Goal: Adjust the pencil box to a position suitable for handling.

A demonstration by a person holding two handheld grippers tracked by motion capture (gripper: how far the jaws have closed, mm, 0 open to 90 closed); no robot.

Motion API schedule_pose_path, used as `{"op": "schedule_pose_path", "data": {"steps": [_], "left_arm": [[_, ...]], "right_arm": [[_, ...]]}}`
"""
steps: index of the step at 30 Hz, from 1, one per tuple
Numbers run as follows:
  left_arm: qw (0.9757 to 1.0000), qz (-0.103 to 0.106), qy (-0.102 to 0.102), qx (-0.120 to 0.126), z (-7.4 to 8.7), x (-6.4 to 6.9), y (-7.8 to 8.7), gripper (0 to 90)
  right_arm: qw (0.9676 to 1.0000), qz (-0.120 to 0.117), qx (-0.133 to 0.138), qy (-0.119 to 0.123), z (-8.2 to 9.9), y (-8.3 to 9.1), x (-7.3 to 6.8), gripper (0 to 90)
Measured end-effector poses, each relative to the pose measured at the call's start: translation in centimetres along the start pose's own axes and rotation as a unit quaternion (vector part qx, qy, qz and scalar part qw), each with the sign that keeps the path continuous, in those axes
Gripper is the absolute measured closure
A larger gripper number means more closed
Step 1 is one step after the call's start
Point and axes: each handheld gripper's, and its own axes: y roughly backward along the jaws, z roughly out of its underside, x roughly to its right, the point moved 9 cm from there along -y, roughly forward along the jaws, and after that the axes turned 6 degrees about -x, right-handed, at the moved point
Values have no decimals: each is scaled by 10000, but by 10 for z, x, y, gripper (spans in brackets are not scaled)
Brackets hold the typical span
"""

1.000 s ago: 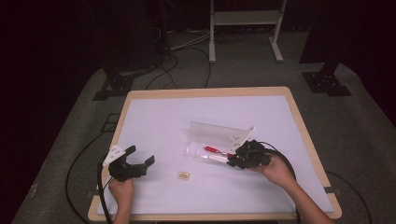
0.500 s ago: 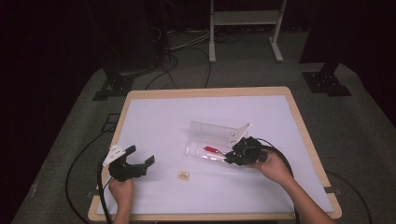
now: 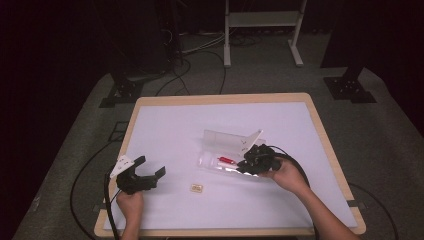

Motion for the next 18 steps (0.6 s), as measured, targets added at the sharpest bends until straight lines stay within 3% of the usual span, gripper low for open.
{"op": "schedule_pose_path", "data": {"steps": [18], "left_arm": [[10000,6,-7,-1,0,0,0,0]], "right_arm": [[9995,-55,-236,-184,-1,-21,15,779]]}}
